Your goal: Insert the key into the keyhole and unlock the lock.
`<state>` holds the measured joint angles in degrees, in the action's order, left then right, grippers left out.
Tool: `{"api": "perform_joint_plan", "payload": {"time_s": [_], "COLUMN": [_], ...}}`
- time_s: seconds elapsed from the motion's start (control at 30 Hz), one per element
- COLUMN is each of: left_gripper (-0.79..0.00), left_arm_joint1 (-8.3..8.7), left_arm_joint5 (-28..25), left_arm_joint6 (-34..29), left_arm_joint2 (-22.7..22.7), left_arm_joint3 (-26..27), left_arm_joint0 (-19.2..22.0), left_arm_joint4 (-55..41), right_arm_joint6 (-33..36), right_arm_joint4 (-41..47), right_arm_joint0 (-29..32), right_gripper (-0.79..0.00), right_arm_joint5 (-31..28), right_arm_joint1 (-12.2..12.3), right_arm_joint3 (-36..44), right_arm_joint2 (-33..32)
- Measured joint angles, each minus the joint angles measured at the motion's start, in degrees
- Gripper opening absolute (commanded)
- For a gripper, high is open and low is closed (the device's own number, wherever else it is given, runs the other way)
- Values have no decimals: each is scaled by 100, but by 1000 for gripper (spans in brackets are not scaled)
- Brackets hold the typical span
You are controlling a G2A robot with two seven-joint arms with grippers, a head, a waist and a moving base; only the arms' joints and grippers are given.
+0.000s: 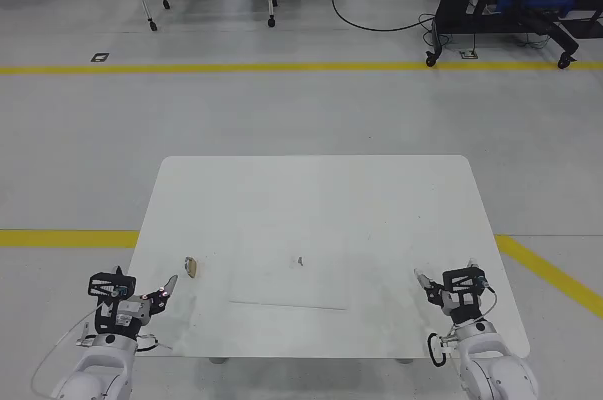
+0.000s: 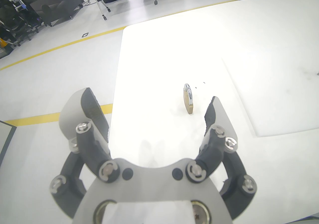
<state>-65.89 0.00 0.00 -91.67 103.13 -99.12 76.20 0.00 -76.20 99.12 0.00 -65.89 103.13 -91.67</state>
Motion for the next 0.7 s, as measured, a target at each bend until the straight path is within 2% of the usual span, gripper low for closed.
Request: {"api": "perform_joint_plan", "payload": {"time_s": [0.43, 0.57, 0.7], "left_gripper": [0, 0, 0], "left_arm_joint1": [0, 0, 0], "left_arm_joint5": [0, 0, 0], "left_arm_joint6": [0, 0, 0], "left_arm_joint2": [0, 0, 0], "left_arm_joint3": [0, 0, 0], "left_arm_joint0": [0, 0, 0], "left_arm_joint4": [0, 0, 0], "right_arm_joint6": [14, 54, 158], "right_arm_joint4": [-39, -452, -704], "right_arm_joint0": [-4, -92, -353], "right_gripper": [0, 0, 0], "right_arm_joint5": [36, 328, 175], "right_arm_joint1": [-2, -43, -83], "right_arm_joint3": [-11, 406, 682], "right_arm_joint2": [2, 325, 793]}}
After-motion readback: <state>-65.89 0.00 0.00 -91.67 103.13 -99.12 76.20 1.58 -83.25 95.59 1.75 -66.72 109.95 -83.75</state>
